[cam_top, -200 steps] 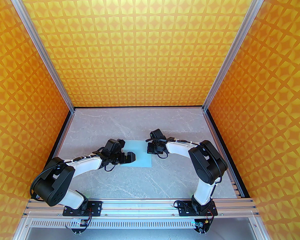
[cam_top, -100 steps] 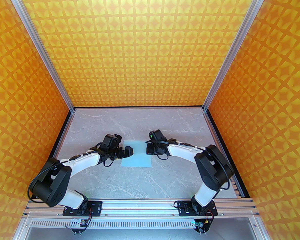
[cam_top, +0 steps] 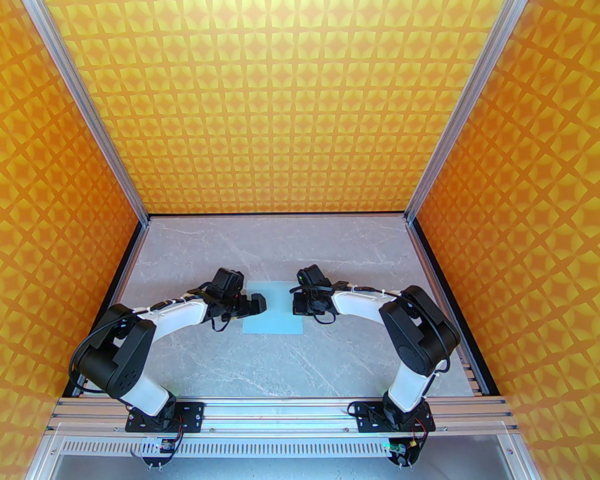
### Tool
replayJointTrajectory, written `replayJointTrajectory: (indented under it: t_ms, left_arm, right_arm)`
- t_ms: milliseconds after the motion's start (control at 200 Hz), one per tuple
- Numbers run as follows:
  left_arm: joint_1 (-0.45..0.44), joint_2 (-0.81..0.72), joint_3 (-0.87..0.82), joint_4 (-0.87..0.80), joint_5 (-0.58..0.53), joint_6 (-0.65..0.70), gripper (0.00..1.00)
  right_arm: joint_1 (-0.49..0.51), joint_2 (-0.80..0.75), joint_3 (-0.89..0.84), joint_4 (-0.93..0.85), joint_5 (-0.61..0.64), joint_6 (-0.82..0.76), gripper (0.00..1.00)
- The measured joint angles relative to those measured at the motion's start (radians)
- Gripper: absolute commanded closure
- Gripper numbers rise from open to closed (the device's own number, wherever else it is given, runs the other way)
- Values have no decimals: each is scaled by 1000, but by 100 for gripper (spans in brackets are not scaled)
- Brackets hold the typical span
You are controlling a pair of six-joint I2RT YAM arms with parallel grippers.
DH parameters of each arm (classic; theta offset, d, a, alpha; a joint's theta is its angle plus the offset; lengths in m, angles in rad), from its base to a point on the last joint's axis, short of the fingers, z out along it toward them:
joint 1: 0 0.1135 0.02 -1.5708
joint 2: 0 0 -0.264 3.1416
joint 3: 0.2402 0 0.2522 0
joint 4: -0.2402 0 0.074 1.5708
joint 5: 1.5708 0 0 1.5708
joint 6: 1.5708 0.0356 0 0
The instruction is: Fold a paper plane with a square sheet of paper (fold left side to right side)
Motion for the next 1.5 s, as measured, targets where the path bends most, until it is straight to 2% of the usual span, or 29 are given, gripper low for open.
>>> replayJointTrajectory:
  t_ms: [280,470,620,805,970,1135,1340,1500]
  left_arm:
    - [-105,68,101,-114,-180,-40,1]
    - [-189,94,130,-98,-199,-92,1]
    - [-216,94,130,-79,-171,-130,1]
    - [-208,77,92,0,-135,-148,1]
    - [-145,3,-31,181,-47,-165,1]
    - [-74,-1,-94,379,58,-179,1]
    - [-60,57,-124,625,168,-213,1]
    - [-46,85,-131,685,207,-217,1]
  right_arm:
    - [5,0,-5,13,0,0,100]
    - [5,0,-11,27,0,0,100]
    - [5,0,-12,29,0,0,100]
    - [5,0,-16,37,0,0,100]
    - [5,0,-18,43,0,0,100]
    - [5,0,-18,46,-1,0,100]
    - [5,0,-18,46,-1,0,100]
    - [5,0,-18,46,-1,0,100]
